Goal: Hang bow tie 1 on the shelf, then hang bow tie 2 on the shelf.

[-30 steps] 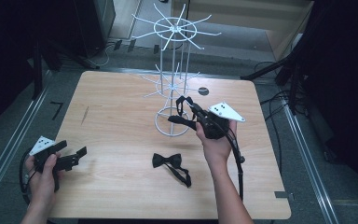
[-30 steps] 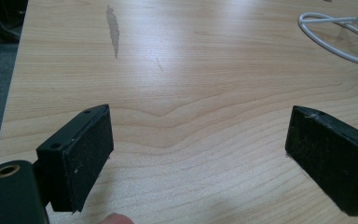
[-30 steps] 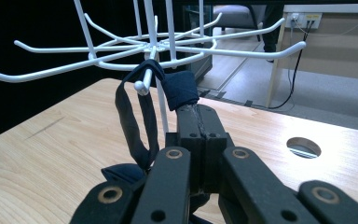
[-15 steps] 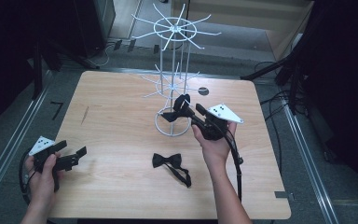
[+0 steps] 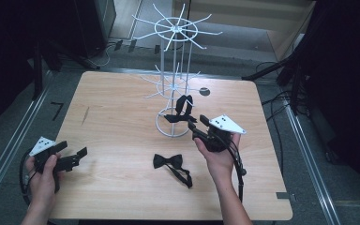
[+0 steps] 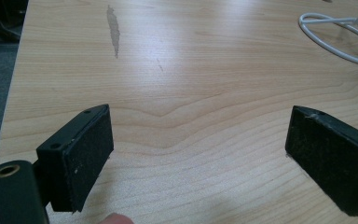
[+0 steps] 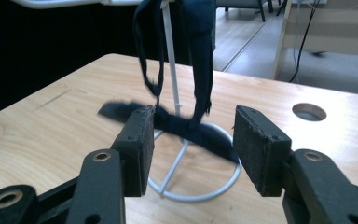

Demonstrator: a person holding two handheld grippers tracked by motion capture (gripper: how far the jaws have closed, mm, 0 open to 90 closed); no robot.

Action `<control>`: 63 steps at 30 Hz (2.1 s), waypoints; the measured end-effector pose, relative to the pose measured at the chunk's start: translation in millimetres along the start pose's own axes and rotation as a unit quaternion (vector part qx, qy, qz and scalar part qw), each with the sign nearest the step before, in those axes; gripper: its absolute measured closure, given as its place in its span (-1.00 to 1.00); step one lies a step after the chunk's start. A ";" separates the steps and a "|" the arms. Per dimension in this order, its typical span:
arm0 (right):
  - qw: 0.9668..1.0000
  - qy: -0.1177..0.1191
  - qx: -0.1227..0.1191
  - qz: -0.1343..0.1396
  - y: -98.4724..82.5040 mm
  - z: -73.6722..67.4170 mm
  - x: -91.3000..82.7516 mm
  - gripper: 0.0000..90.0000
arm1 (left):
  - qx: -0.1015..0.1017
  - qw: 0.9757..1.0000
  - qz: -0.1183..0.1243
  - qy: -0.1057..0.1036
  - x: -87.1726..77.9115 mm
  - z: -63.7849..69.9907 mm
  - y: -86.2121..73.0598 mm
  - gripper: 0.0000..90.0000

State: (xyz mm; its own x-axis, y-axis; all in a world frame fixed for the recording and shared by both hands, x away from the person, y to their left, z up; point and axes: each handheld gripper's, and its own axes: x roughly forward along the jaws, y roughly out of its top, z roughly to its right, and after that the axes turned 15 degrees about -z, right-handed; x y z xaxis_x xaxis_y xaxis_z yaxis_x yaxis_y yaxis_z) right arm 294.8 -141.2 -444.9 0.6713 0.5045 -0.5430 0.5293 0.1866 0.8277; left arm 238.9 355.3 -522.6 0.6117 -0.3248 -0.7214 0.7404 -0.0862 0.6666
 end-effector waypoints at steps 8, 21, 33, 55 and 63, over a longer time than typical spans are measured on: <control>1.000 0.004 -0.017 -0.014 -15.3 -12.4 -6.2 0.07 | -0.001 1.000 0.000 0.000 0.3 0.4 0.2 -0.82; 0.999 0.027 -0.014 -0.045 -47.6 -23.6 -7.2 0.08 | -0.001 1.000 0.001 0.001 0.2 0.3 0.0 -0.82; 0.997 0.034 -0.014 -0.074 -65.8 -26.3 -2.5 0.10 | -0.002 1.000 0.003 -0.001 0.0 -0.6 0.0 -0.82; 0.989 0.057 -0.020 -0.132 -93.0 -34.3 10.2 0.22 | -0.006 1.000 0.004 -0.003 -0.4 -0.9 -0.3 -0.82; 0.985 0.072 -0.020 -0.153 -101.6 -36.7 15.0 0.32 | -0.007 1.000 0.005 -0.003 -0.5 -1.1 -0.4 -0.82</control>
State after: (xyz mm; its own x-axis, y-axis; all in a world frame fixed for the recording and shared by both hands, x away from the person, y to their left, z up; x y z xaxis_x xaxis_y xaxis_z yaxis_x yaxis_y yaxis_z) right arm 232.1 -121.7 -532.0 0.4016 0.5325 -0.7451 0.6727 0.3806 0.6345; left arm 238.6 356.5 -522.7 0.6172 -0.3317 -0.7134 0.7380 -0.0702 0.6711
